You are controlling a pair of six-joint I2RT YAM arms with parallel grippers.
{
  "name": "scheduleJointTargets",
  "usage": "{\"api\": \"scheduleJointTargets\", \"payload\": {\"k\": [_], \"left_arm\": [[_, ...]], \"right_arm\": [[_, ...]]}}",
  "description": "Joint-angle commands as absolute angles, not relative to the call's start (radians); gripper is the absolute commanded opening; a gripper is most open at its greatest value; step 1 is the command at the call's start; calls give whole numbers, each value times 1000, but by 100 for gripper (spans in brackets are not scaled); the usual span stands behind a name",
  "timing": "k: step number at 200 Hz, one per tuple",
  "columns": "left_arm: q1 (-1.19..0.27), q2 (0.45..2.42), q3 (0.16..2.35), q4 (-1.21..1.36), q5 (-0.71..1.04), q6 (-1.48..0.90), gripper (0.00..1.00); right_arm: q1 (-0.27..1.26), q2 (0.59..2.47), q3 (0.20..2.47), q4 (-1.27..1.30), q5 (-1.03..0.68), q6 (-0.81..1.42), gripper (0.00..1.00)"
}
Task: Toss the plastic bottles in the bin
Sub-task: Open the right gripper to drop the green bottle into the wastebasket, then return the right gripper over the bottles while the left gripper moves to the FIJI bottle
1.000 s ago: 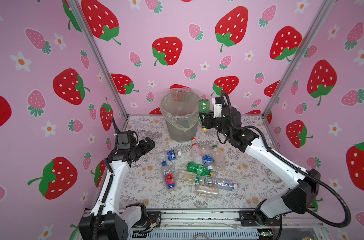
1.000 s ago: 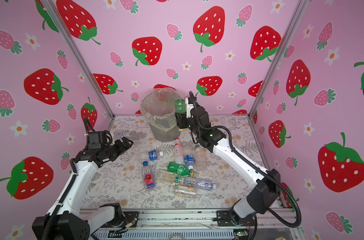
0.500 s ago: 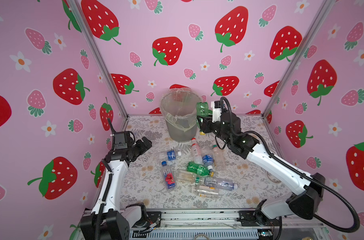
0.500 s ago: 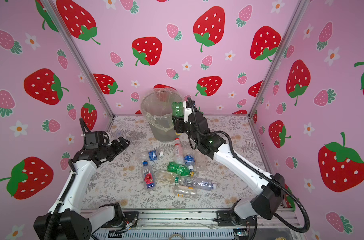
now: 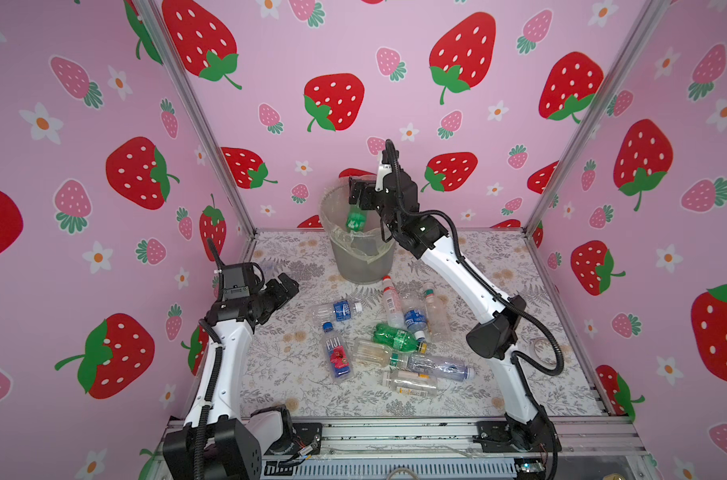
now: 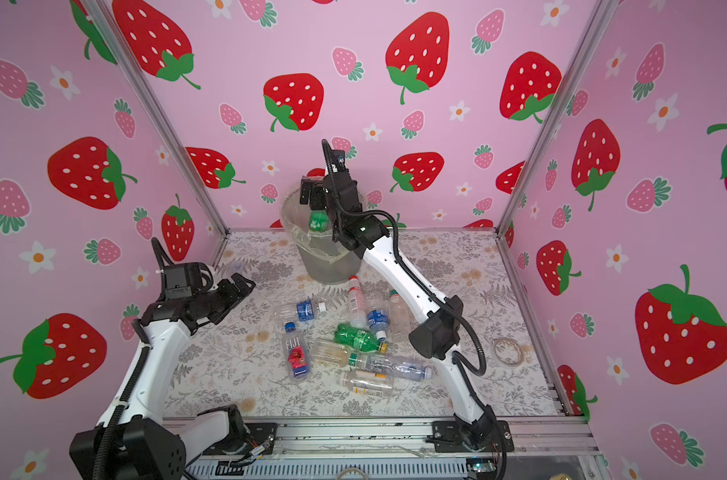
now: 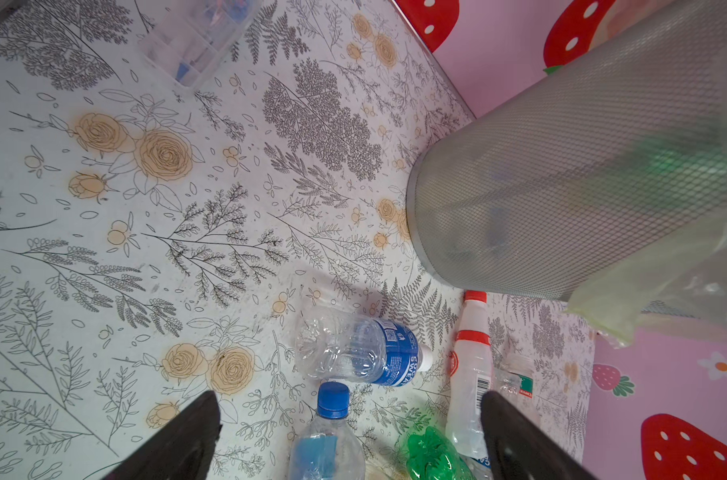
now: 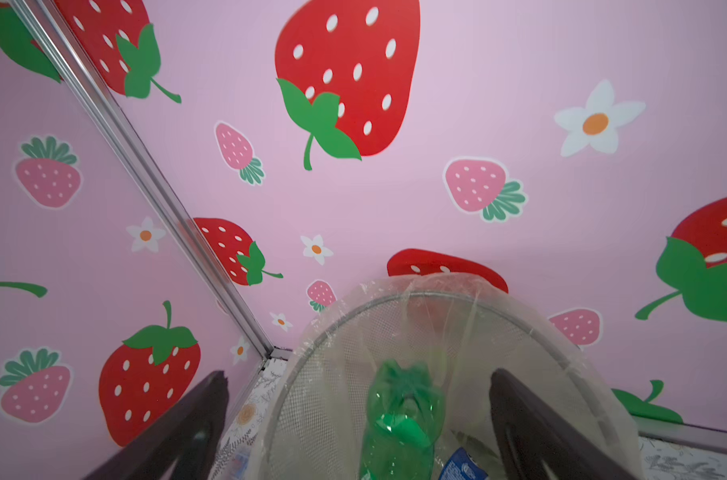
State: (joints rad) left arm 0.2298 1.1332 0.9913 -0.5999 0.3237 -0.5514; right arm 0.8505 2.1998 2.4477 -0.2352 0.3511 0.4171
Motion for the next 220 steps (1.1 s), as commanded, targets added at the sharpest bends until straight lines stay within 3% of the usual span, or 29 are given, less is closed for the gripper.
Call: {"api": "scheduleJointTargets", "payload": {"k": [1,69,220], "left_arm": [[250,1124,987,-579,350,-564,99],[264,1126,986,-579,365,-570,99],[231,1090,970,-586,341,-580,99]], "right_arm": [[844,2010,2240,-92,374,427,99],[844,1828,2085,-217,237,427,99],[838,1258,1189,-141,307,594,99]]}}
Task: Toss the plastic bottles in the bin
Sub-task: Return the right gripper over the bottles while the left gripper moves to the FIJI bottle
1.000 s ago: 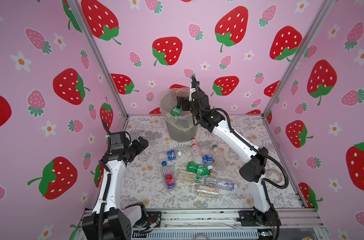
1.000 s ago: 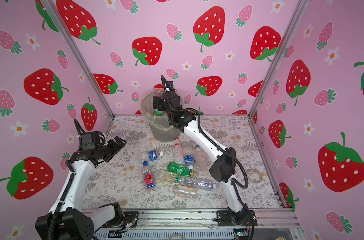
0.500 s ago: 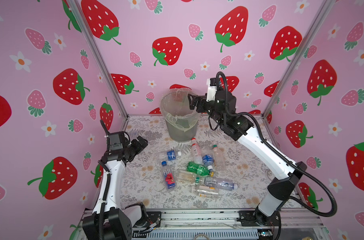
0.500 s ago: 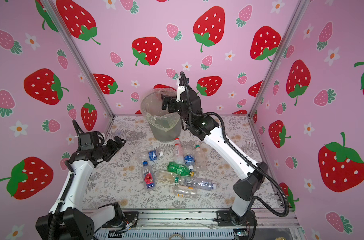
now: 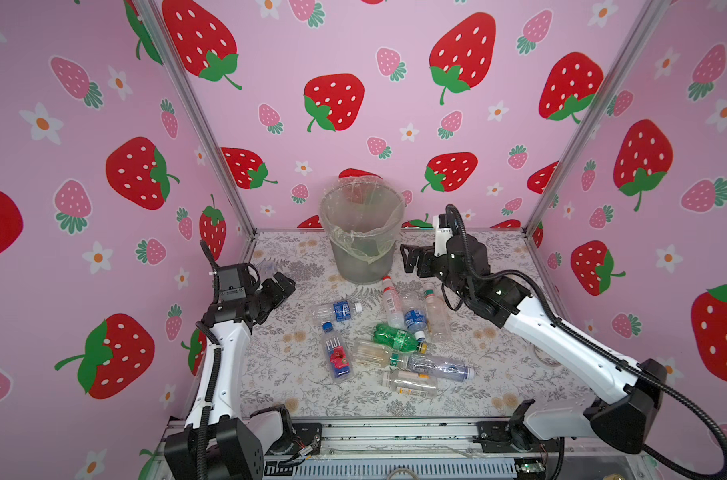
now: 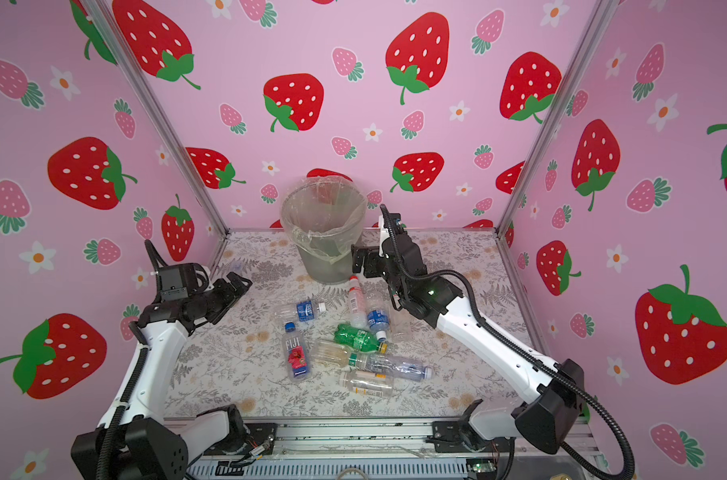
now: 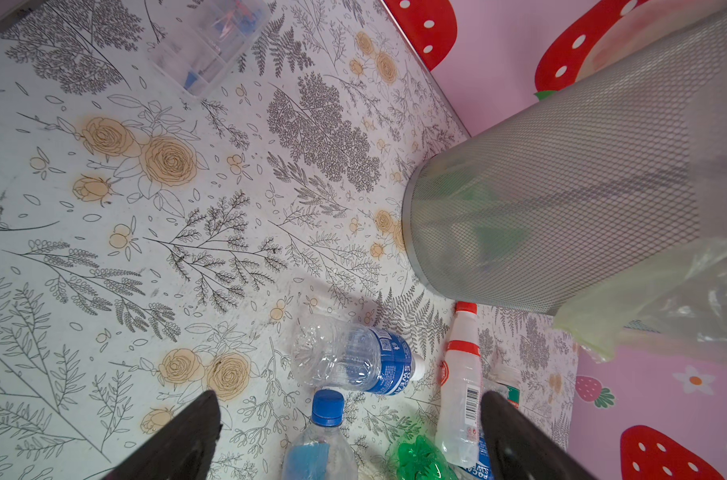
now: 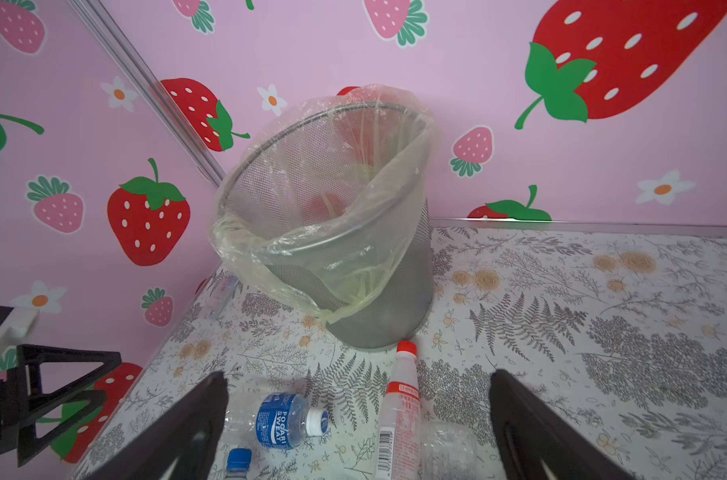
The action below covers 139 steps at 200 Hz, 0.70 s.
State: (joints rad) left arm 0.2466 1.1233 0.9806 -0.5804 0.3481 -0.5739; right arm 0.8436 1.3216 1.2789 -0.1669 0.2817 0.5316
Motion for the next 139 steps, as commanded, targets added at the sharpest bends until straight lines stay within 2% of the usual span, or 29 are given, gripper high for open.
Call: {"api": "scheduleJointTargets", "payload": {"k": [1,57,139], "left_arm": [[231,1089,970,-588,341,-579,99],[150,1036,946,-657,299,-590,99],[-144,920,922,-854,35,-710,99]], "right_arm": [[839,1256,1186,-143,308,595,99],[835,1186,1025,-205,289,627,99],[834,1150,902,-267,258,623,99]]}}
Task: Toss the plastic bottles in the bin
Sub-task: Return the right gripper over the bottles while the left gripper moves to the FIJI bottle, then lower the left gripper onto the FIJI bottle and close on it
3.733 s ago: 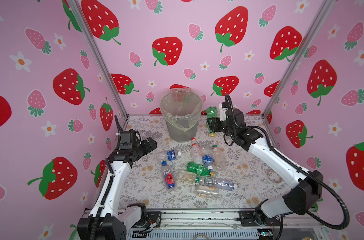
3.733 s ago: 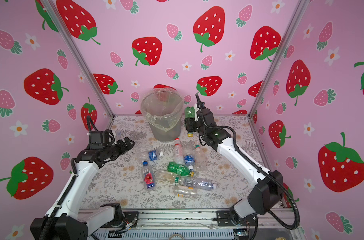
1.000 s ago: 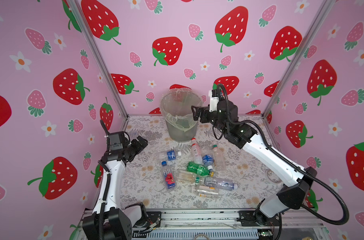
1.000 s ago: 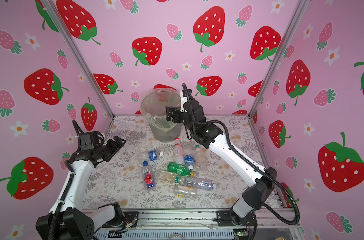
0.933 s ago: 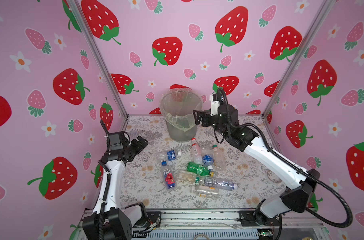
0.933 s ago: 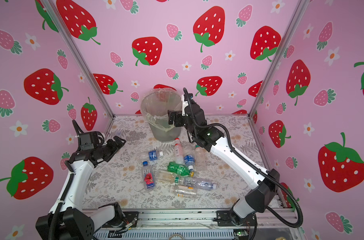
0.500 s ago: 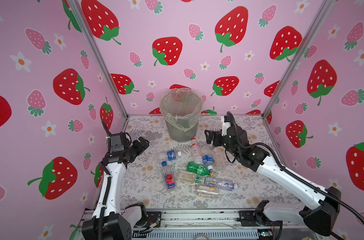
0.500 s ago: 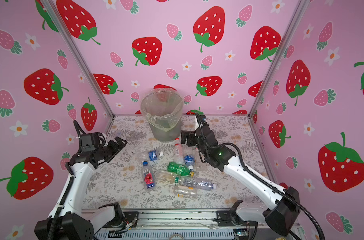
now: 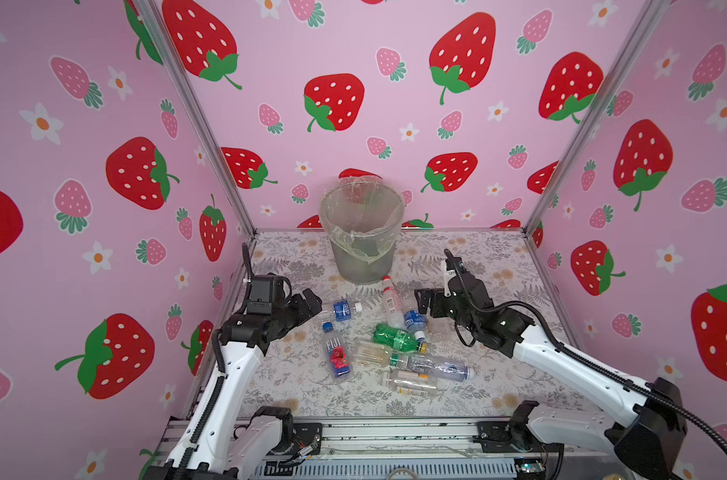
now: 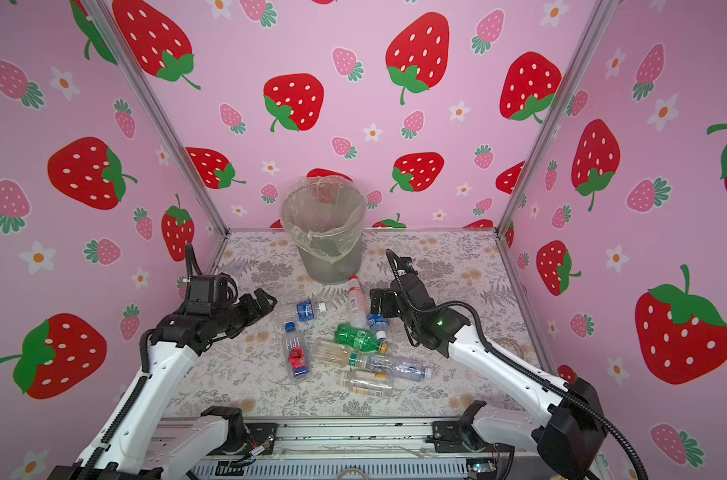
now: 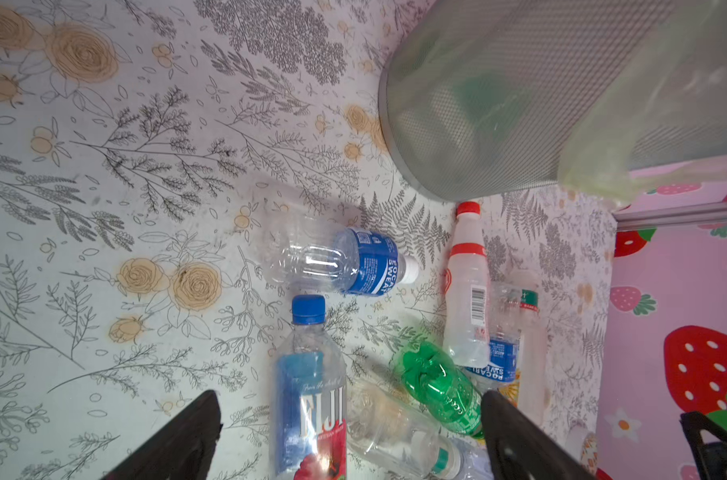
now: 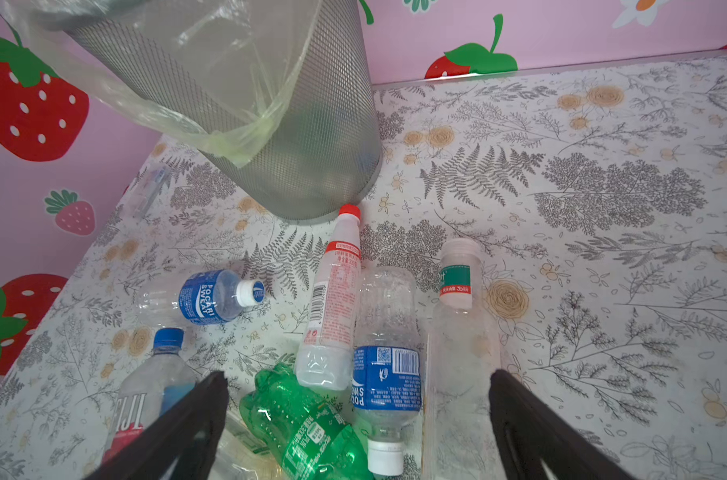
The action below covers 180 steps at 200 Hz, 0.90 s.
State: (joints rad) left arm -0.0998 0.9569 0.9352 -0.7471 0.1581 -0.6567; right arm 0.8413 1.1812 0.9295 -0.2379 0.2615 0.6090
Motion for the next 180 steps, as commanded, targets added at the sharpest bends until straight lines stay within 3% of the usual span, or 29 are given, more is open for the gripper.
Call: {"api": "scheduleJointTargets", "payload": {"k": [1,117,180], "left_arm": [[-145,918,921,-857,33,-710,99],[-490,875,734,-891,-137,-926,99],[-558,982,729,-846,-70,-882,99]], "right_arm": [[834,1148,900,-266,257,623,99],[822,1063,776,-258,232,625,99],[813,1016,711,-243,235,647,99]]}}
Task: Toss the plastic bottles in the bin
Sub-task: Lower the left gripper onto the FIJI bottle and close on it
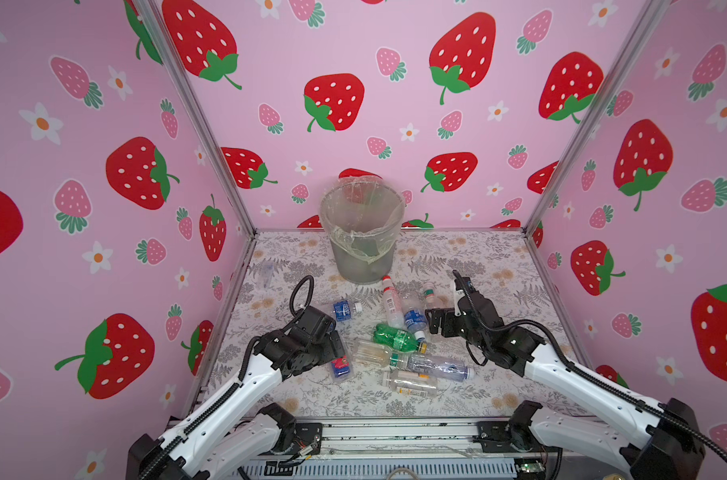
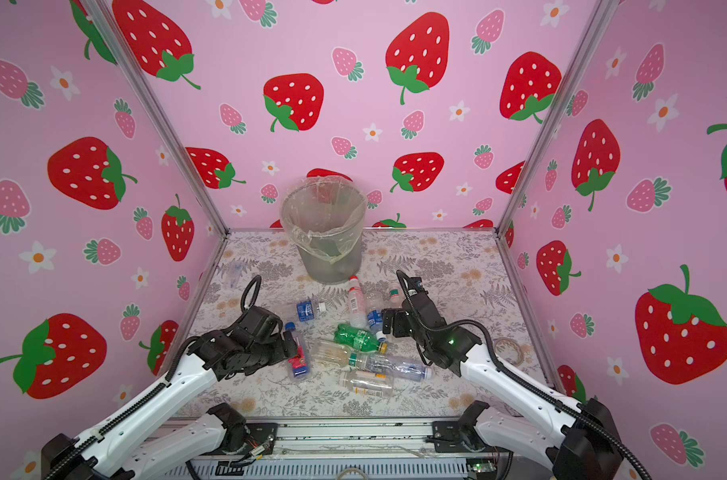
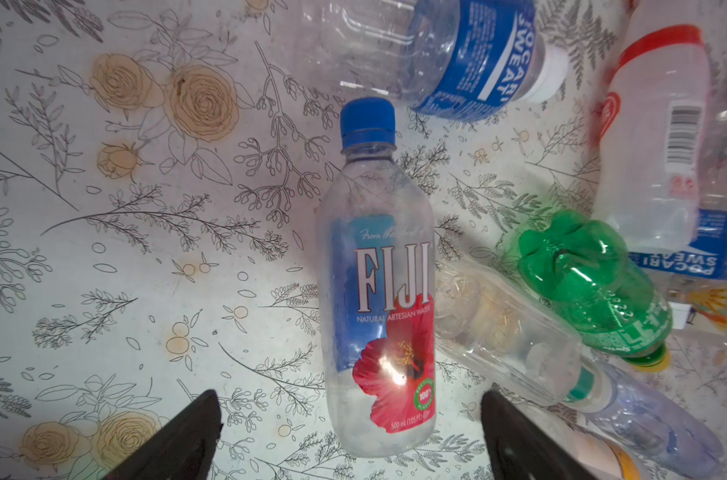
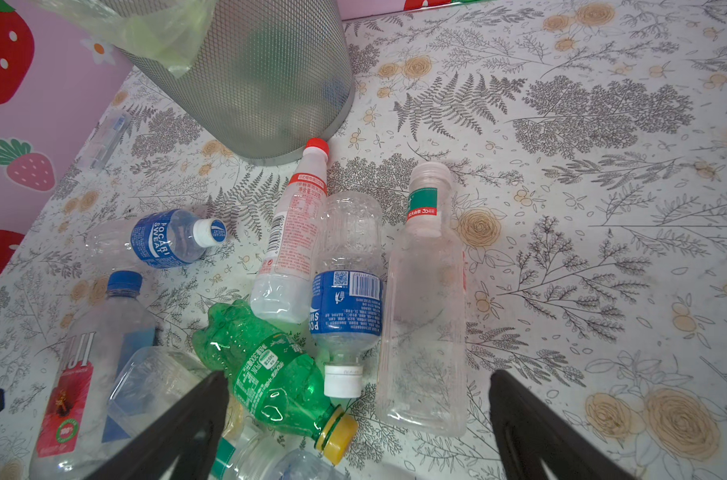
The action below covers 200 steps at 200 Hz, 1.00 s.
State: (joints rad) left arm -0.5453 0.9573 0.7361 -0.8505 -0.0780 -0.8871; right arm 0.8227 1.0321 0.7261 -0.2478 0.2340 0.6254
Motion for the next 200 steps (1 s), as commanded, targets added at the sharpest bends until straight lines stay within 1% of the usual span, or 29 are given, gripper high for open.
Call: {"api": "scheduleJointTargets", "payload": {"k": [1,47,82,117,200], "left_arm": [[-559,984,729,-845,-70,-882,99],[-584,1023,676,-775,-24,-900,99],[-606,1072,662,-744,-15,-902,99],[-619,1124,660,-720,-15,-897,100],[-619,1162,629,-695,-19,-882,92]], "right_arm": [[812,1016,712,-243,234,646,99],[808,1019,698,-237,233,656,99],[803,1034,687,-235,208,660,99],[798,1028,671,-235,228,677,99],[779,1017,659,-235,219,691,99]]}}
